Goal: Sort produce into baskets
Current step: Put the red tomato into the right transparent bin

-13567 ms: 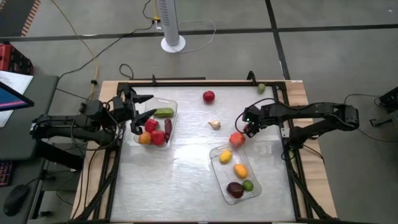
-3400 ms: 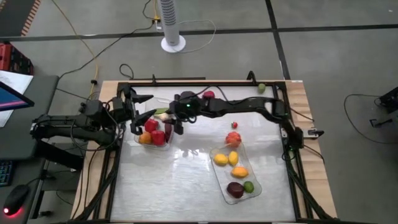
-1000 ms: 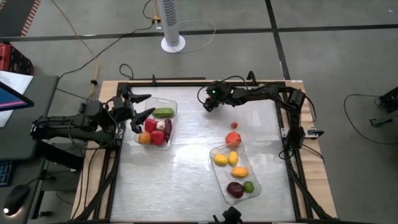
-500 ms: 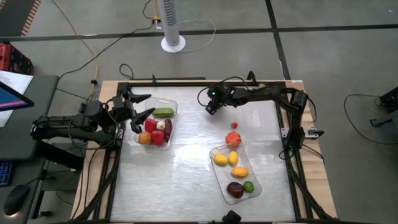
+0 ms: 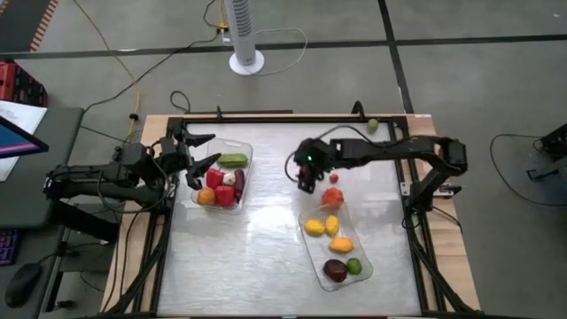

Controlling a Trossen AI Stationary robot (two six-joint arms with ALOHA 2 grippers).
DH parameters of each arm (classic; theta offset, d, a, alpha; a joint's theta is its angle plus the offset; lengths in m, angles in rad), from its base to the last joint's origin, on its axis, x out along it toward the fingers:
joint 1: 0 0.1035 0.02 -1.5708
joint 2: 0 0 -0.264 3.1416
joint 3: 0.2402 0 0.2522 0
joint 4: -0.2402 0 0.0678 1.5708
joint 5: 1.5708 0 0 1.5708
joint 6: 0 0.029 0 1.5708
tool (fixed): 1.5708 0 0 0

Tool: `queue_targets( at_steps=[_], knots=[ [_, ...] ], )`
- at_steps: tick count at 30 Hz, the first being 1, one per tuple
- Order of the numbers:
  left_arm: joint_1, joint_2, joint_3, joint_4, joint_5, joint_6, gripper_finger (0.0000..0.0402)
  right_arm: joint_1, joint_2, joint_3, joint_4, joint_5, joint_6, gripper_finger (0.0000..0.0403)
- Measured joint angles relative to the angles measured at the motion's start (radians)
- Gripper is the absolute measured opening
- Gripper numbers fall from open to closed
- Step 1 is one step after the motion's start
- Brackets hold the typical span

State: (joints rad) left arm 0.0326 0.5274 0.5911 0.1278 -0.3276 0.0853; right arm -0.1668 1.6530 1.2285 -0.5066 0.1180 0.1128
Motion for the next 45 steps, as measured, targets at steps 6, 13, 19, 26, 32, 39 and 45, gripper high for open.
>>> queue_targets(
  at_steps=[6, 13, 19, 26, 32, 39, 45],
  knots=[
    [0.0, 0.003, 0.001, 0.048, -0.003, 0.028, 0.0265, 0.144, -0.104, 0.0, -0.049, -0.022, 0.071, 0.0276],
    [0.0, 0.014, 0.001, 0.104, -0.019, 0.083, 0.0265, 0.264, -0.144, 0.0, 0.053, -0.016, 0.058, 0.0276],
    [0.0, 0.016, 0.001, 0.127, -0.02, 0.095, 0.0265, 0.294, -0.041, 0.0, 0.337, -0.089, -0.095, 0.0276],
    [0.0, 0.015, 0.001, 0.117, -0.02, 0.1, 0.0265, 0.268, 0.074, 0.032, 0.412, -0.275, -0.223, 0.0276],
    [0.0, 0.015, 0.001, 0.101, -0.02, 0.127, 0.0265, 0.285, 0.036, 0.094, 0.167, -0.34, -0.149, 0.0276],
    [0.0, 0.015, 0.001, 0.111, -0.026, 0.14, 0.0265, 0.381, -0.058, 0.098, -0.18, -0.343, 0.099, 0.0276],
    [0.0, 0.016, 0.001, 0.117, -0.026, 0.092, 0.0265, 0.448, -0.06, 0.093, -0.417, -0.154, 0.28, 0.028]
  ],
)
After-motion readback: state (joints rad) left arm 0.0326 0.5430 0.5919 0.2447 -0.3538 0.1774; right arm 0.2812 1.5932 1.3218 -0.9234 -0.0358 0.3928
